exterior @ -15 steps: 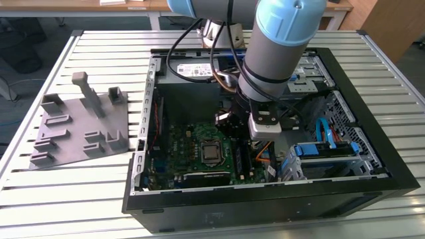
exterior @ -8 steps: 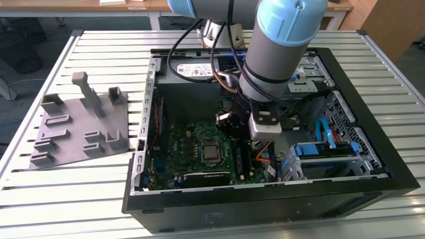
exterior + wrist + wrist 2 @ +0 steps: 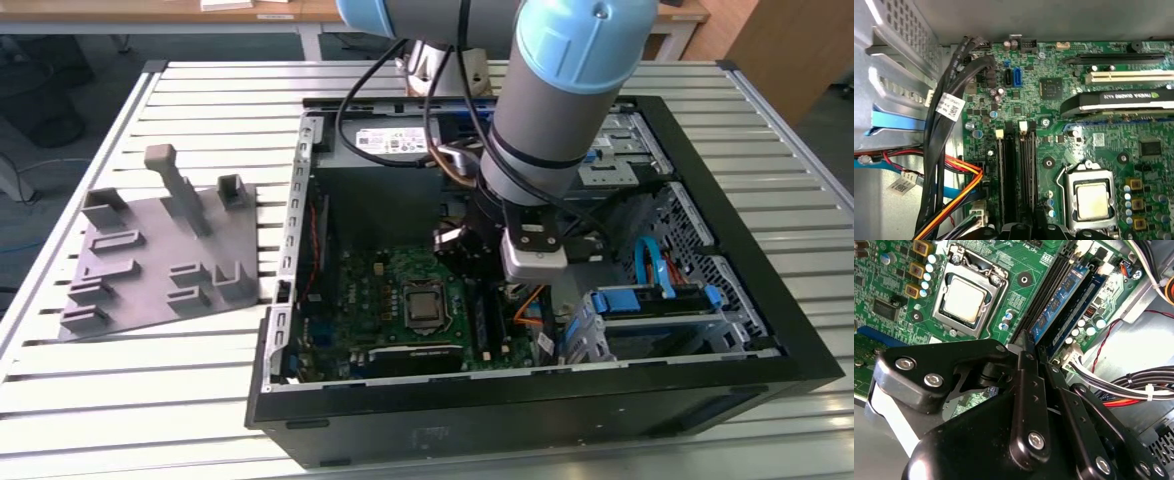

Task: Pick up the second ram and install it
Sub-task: 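Insert the second ram into the second slot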

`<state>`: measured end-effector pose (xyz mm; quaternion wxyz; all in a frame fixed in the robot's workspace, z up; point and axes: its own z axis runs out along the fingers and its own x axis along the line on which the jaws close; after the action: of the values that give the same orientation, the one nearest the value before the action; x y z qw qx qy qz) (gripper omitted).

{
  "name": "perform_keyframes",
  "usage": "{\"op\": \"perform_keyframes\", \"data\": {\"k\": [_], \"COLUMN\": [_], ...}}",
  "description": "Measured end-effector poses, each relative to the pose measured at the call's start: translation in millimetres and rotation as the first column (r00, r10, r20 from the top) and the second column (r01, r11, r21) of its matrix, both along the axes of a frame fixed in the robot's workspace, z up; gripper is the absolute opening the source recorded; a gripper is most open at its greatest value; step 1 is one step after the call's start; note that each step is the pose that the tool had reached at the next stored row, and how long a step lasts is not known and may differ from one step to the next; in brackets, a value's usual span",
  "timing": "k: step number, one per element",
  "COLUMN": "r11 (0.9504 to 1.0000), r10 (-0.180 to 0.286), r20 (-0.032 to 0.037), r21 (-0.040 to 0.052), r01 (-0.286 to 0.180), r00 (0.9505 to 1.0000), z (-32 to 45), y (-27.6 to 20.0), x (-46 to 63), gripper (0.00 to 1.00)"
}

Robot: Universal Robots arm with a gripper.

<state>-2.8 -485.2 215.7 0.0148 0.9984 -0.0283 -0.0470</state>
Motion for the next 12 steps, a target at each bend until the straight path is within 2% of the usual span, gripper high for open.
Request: {"op": "perform_keyframes", "data": {"k": [6,12], "r11": [1.0000,1.0000], "r10": [0.007,0.006], "r20": [0.0000,0.0000], "r21": [-0.0002,-0.0001], "r01": [-0.007,-0.006], "r00": [1.0000,1.0000], "z": [-1.8,-4.0], "y": [0.5,4.1], "x": [-0.1,-0.1], "gripper": [0.14,0.14]}}
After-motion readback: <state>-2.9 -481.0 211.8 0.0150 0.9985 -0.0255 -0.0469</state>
